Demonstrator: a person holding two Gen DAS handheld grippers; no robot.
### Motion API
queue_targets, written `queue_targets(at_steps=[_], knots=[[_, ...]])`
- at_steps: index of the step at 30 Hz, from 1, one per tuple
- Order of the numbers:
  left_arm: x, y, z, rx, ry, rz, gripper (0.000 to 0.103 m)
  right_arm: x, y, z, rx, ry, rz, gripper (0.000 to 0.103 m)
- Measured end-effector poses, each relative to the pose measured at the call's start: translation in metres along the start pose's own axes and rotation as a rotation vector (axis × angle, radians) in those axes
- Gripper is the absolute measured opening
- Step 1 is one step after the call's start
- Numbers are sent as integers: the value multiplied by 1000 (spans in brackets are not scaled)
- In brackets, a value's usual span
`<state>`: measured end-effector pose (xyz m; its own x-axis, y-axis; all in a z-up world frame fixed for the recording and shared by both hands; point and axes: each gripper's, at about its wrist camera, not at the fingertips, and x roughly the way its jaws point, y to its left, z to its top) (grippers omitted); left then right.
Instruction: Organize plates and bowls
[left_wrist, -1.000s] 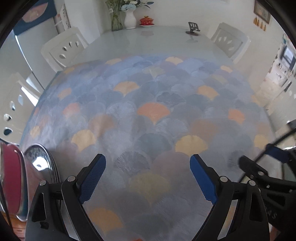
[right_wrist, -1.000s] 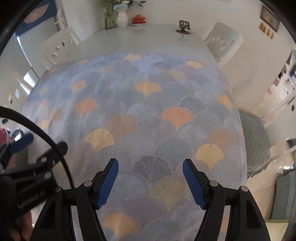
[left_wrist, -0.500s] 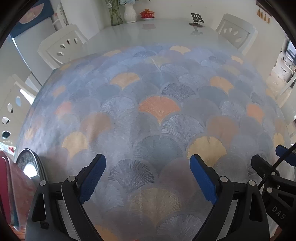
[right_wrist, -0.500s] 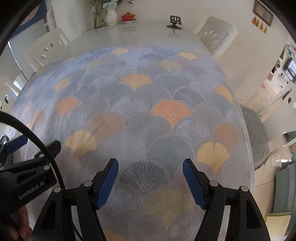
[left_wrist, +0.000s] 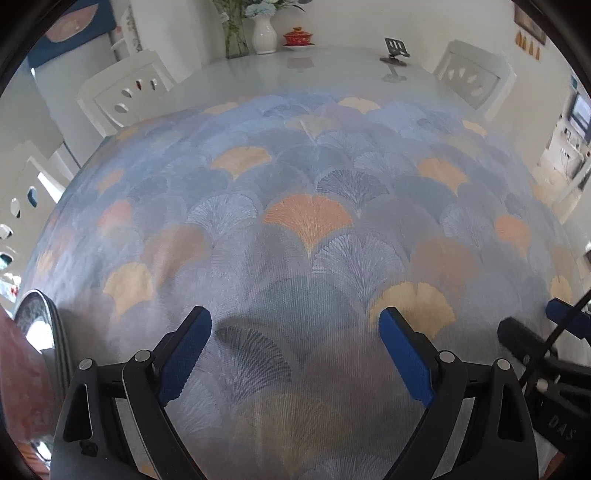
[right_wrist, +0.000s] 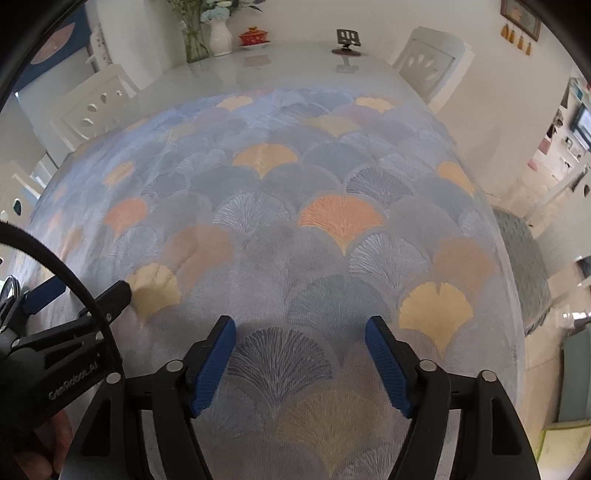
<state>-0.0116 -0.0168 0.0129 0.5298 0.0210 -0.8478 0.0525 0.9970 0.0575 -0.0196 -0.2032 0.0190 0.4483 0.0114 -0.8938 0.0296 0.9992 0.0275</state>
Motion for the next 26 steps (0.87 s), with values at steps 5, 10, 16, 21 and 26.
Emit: queue_targets(at_steps=[5,10,16,21,26], knots=[[4,-1,2,-7,-35,-7,92,8,-1,0,-3,-13,-32,95],[10,2,2,-23,-56,-16,102,14,-3,-3,1,-41,-37,103],[12,5,3,-44,-57,-34,103,13,-1,-7,31,-84,-61,103],[12,5,1,-52,-59,-43,103,13,-1,-9,41,-99,-67,103],[12,8,0,-50,-60,-47,103,13,-2,-9,32,-104,-63,103]])
